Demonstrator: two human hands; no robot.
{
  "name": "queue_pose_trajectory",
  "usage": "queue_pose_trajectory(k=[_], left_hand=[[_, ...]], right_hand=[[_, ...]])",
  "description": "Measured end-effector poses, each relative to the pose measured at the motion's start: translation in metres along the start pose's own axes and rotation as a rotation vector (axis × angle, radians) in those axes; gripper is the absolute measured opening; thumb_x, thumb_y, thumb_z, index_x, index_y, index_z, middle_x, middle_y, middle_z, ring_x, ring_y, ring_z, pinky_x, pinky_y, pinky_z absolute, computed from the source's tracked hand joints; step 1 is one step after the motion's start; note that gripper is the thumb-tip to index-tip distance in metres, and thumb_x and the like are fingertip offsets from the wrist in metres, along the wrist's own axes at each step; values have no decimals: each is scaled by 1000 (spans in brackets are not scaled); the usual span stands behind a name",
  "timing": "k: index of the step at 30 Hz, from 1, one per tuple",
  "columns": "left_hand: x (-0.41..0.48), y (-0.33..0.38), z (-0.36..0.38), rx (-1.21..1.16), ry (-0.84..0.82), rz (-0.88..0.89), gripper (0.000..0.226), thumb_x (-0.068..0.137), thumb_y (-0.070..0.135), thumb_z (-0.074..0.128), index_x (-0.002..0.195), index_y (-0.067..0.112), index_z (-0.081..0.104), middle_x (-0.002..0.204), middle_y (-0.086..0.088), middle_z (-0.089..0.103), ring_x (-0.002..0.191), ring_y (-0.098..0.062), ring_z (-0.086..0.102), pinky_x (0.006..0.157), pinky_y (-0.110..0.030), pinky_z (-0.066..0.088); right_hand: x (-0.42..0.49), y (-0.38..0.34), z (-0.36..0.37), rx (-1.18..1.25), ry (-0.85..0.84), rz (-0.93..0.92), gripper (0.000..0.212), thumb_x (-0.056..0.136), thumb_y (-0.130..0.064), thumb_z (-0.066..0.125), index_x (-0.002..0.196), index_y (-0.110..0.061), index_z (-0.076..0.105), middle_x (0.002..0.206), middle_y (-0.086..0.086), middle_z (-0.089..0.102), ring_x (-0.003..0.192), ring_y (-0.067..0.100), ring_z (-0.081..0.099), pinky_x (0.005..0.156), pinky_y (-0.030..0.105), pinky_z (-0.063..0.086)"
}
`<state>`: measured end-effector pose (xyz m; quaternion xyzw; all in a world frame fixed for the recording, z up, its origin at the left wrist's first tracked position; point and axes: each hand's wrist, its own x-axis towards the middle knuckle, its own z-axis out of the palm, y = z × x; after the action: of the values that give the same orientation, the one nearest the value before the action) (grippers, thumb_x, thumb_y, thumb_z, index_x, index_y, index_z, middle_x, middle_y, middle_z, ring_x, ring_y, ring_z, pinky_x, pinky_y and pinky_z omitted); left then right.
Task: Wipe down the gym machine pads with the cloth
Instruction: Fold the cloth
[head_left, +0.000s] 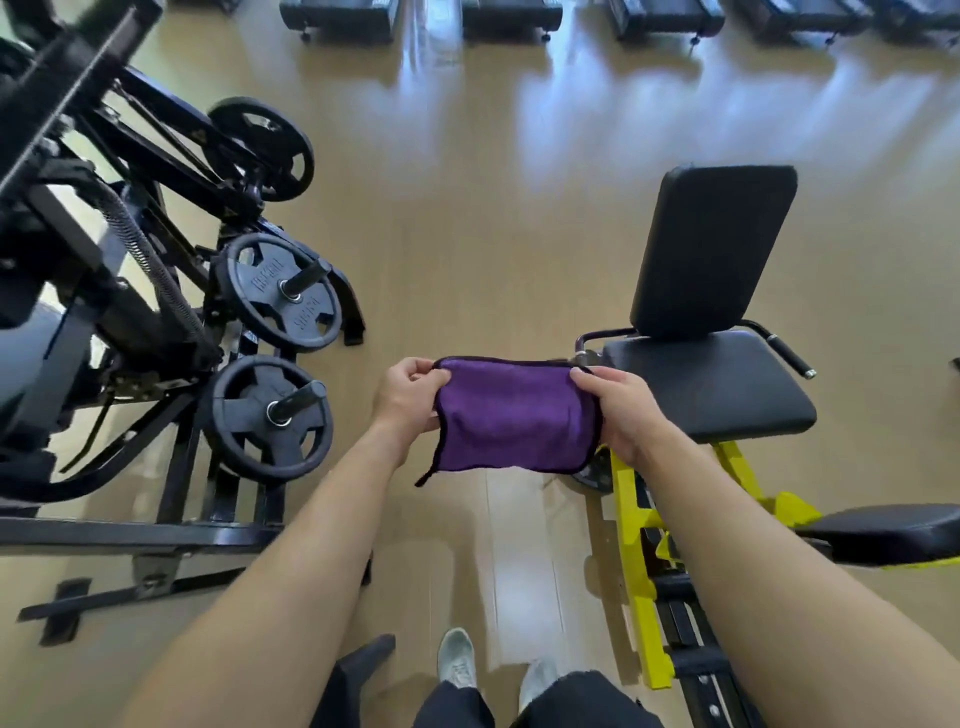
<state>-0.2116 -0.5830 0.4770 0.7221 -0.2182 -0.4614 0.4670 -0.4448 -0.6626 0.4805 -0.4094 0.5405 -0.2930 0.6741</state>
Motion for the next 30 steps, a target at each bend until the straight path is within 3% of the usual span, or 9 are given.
queue_pose_trajectory(k=[6,9,12,14,17,19,21,26,30], left_hand=[[-86,-36,14,63,-107,151,15,79,25,73,91,17,67,69,4,63,63,-17,59,64,-34,51],[-129,-56,15,90,-109,188,14,79,21,67,92,24,73,72,-2,69,64,-21,62,62,-45,54],[-175,-74,5,12,-158,140,29,92,0,50,101,13,75,87,-11,74,79,-23,70,70,-33,58],[-204,-86,-9,-99,-61,109,31,94,-1,47,98,13,75,88,-8,77,81,-20,73,71,-31,59],[-236,-109,-40,-151,262,175,17,93,17,59,108,12,63,95,-2,70,87,-19,66,70,-27,49],[-255,-125,-57,-156,48,179,40,92,38,63,124,15,55,113,1,69,104,-15,66,80,-22,50],[-273,-142,-67,-210,-195,118,60,85,51,67,131,14,56,124,-5,70,115,-20,67,94,-31,54],[-307,-193,-103,-496,-339,-41,54,85,30,70,131,6,58,129,-18,66,119,-35,63,101,-46,52],[-323,-249,-149,-856,-250,-117,49,87,17,64,135,11,59,136,-16,63,121,-34,61,99,-46,52]], right_hand=[[-57,40,54,-87,-70,-51,24,99,-25,63,105,-6,76,101,14,79,100,33,75,91,48,60],[-97,54,63,-87,-198,-90,25,100,-23,63,95,-3,77,91,17,78,81,30,75,78,44,62],[-135,69,55,-194,-329,-146,10,93,-14,73,93,-4,75,81,12,75,76,29,71,71,38,60],[-155,75,51,-246,-416,-132,7,95,-9,69,99,-6,74,87,13,75,81,29,72,77,40,60],[-183,73,56,-283,-536,-67,13,101,-6,58,105,-7,70,95,14,72,88,29,69,75,40,55],[-205,70,66,-171,-637,20,17,103,-7,51,110,-6,67,103,16,71,96,31,68,80,39,55],[-225,69,76,-2,-705,101,23,105,-8,45,119,-5,63,110,16,72,99,29,70,83,39,57],[-252,90,102,171,-576,183,29,107,-17,42,122,-8,66,114,13,74,99,26,72,90,41,55],[-253,138,123,214,-358,196,36,105,-16,44,137,-7,58,135,17,65,115,31,63,97,45,51]])
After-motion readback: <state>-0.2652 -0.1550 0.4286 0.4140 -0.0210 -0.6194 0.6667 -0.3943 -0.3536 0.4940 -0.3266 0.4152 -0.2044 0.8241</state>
